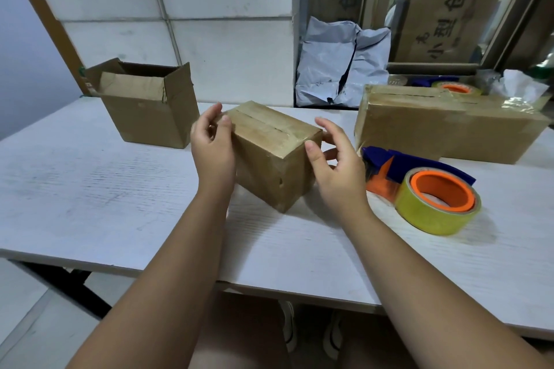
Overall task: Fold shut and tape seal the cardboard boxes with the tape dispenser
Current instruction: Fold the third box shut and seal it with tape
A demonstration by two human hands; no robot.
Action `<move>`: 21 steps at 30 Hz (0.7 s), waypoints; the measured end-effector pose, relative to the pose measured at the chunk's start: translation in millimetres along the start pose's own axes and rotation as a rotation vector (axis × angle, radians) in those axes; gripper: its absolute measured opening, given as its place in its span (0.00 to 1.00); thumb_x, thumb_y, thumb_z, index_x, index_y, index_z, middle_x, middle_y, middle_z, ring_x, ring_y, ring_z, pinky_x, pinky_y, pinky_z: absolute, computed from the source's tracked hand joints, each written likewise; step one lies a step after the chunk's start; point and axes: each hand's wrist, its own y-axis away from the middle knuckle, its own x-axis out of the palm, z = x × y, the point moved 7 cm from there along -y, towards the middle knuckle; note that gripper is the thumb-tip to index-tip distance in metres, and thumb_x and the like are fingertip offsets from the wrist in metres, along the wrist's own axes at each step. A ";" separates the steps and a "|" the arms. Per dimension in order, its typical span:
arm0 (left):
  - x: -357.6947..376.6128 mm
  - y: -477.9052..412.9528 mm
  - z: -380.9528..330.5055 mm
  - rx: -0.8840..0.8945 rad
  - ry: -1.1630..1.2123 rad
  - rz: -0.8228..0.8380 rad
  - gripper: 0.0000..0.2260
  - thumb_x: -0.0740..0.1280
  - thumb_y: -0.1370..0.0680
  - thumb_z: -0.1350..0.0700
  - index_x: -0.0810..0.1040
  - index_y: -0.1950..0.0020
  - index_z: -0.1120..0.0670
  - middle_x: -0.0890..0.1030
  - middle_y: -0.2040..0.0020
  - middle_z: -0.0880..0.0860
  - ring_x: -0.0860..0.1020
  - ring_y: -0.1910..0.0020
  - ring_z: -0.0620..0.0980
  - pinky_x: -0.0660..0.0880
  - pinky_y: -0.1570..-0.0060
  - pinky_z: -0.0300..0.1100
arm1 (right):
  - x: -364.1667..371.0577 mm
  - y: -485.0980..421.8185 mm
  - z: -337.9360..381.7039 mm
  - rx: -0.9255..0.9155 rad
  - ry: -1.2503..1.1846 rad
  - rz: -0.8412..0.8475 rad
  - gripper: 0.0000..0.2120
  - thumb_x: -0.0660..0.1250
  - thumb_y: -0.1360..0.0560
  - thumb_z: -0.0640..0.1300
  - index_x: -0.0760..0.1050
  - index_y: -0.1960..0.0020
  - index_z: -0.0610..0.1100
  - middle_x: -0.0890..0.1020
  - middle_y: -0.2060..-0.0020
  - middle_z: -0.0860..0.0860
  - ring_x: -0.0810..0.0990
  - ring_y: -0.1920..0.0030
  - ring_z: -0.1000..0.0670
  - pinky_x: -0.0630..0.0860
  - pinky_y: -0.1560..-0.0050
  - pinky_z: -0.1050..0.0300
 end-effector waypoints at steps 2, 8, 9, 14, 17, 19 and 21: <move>-7.4 -0.7 -0.2 0.005 -0.039 -0.080 0.07 0.62 0.22 0.56 0.79 0.49 0.48 0.79 0.42 0.52 0.77 0.47 0.42 0.72 0.46 0.35 | -2.8 0.2 1.4 -0.012 0.005 -0.036 0.17 0.65 0.23 0.47 0.71 0.34 0.53 0.75 0.44 0.56 0.76 0.56 0.61 0.73 0.53 0.67; -15.9 2.5 -4.7 -0.031 -0.003 -0.190 0.08 0.61 0.23 0.60 0.79 0.52 0.52 0.80 0.45 0.55 0.75 0.57 0.40 0.69 0.62 0.26 | 5.2 4.0 4.2 -0.022 -0.066 0.042 0.15 0.64 0.22 0.50 0.73 0.36 0.54 0.73 0.42 0.57 0.75 0.41 0.57 0.70 0.49 0.75; -16.2 2.6 -5.0 -0.042 0.012 -0.196 0.09 0.60 0.24 0.61 0.80 0.51 0.54 0.80 0.45 0.55 0.74 0.60 0.37 0.68 0.64 0.26 | 7.0 3.5 2.4 -0.011 -0.065 0.060 0.17 0.65 0.23 0.51 0.72 0.34 0.53 0.74 0.41 0.58 0.74 0.40 0.58 0.71 0.46 0.72; -12.0 4.4 -3.9 -0.051 0.010 -0.169 0.12 0.58 0.22 0.60 0.80 0.47 0.54 0.79 0.44 0.50 0.73 0.66 0.28 0.67 0.65 0.22 | 11.3 4.9 0.1 -0.016 -0.028 0.102 0.22 0.63 0.22 0.41 0.68 0.30 0.55 0.75 0.37 0.55 0.75 0.38 0.58 0.74 0.38 0.56; -3.9 5.5 -3.1 -0.078 -0.013 -0.094 0.13 0.59 0.21 0.59 0.77 0.40 0.52 0.77 0.53 0.40 0.72 0.67 0.25 0.67 0.63 0.20 | 12.0 3.2 5.1 -0.061 0.076 0.078 0.23 0.61 0.22 0.37 0.70 0.31 0.54 0.75 0.43 0.57 0.75 0.42 0.58 0.73 0.38 0.60; 2.9 5.9 -7.5 -0.055 -0.042 -0.050 0.15 0.60 0.21 0.58 0.75 0.35 0.52 0.77 0.48 0.40 0.73 0.58 0.25 0.67 0.54 0.22 | 11.0 -2.2 11.2 -0.083 0.148 0.044 0.23 0.60 0.22 0.35 0.70 0.31 0.52 0.76 0.40 0.55 0.71 0.43 0.62 0.67 0.39 0.71; 11.1 6.2 -16.4 0.002 -0.058 -0.007 0.17 0.61 0.21 0.57 0.72 0.32 0.52 0.75 0.41 0.41 0.73 0.45 0.31 0.67 0.42 0.27 | 5.6 -10.5 19.1 -0.106 0.176 -0.013 0.22 0.59 0.23 0.34 0.72 0.32 0.50 0.76 0.38 0.55 0.68 0.42 0.66 0.60 0.42 0.79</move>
